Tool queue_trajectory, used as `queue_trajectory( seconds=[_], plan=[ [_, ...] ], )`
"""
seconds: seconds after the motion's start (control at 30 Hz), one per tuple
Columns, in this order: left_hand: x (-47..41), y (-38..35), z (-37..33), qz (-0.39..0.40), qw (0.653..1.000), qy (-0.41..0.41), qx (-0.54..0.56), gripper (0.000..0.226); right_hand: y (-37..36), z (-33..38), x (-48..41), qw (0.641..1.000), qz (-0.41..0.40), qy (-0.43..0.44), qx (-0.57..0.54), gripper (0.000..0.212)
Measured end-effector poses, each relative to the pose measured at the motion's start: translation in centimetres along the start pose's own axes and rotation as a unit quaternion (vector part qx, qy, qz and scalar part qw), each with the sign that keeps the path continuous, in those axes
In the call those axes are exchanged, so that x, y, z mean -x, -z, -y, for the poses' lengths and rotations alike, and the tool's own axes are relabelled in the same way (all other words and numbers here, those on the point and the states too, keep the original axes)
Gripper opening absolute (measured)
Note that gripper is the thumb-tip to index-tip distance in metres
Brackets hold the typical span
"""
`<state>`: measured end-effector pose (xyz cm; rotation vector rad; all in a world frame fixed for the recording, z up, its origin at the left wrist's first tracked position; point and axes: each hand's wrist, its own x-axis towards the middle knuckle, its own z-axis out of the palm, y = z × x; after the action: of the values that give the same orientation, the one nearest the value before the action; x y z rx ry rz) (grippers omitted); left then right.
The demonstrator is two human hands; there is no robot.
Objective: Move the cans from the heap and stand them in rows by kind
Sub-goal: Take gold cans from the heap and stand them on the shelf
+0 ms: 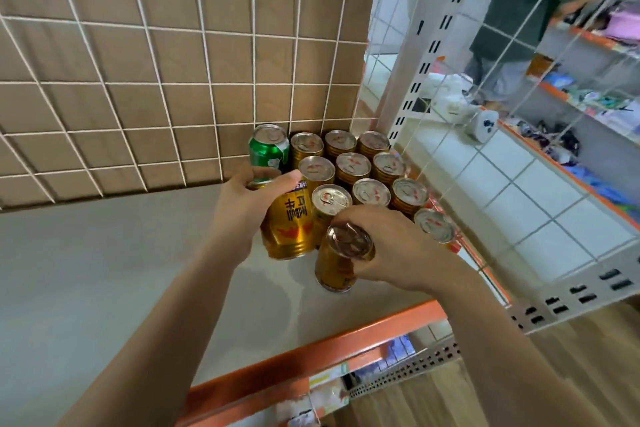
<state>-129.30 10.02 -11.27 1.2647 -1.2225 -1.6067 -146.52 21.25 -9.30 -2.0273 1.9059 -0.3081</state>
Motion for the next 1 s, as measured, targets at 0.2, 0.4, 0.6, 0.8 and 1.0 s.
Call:
queue_trajectory(
  seconds=[0.2,0.4,0.6,0.8,1.0],
  plan=[
    [0.9,-0.8,0.1,-0.015,0.998,0.001,0.059,0.038,-0.5,-0.8,0.0,0.999,-0.014,0.038,-0.011,0.048],
    [1.7,-2.5,-1.1,-0.080,0.984,0.019,0.155,0.048,-0.1,-0.6,0.4,0.996,-0.064,0.018,-0.065,0.060],
    [2.7,-5.1,-2.1,-0.058,0.965,-0.012,0.255,0.041,1.2,2.1,-0.8,0.979,-0.106,-0.061,-0.166,0.082],
    [2.6,-3.7,-3.1,0.045,0.980,-0.055,0.187,0.042,2.8,1.2,-1.8,0.920,-0.174,-0.060,-0.347,0.058],
    [1.6,-1.8,-2.9,0.102,0.982,-0.159,0.023,0.060,4.2,0.2,-4.0,0.845,-0.206,-0.036,-0.492,0.049]
  ],
)
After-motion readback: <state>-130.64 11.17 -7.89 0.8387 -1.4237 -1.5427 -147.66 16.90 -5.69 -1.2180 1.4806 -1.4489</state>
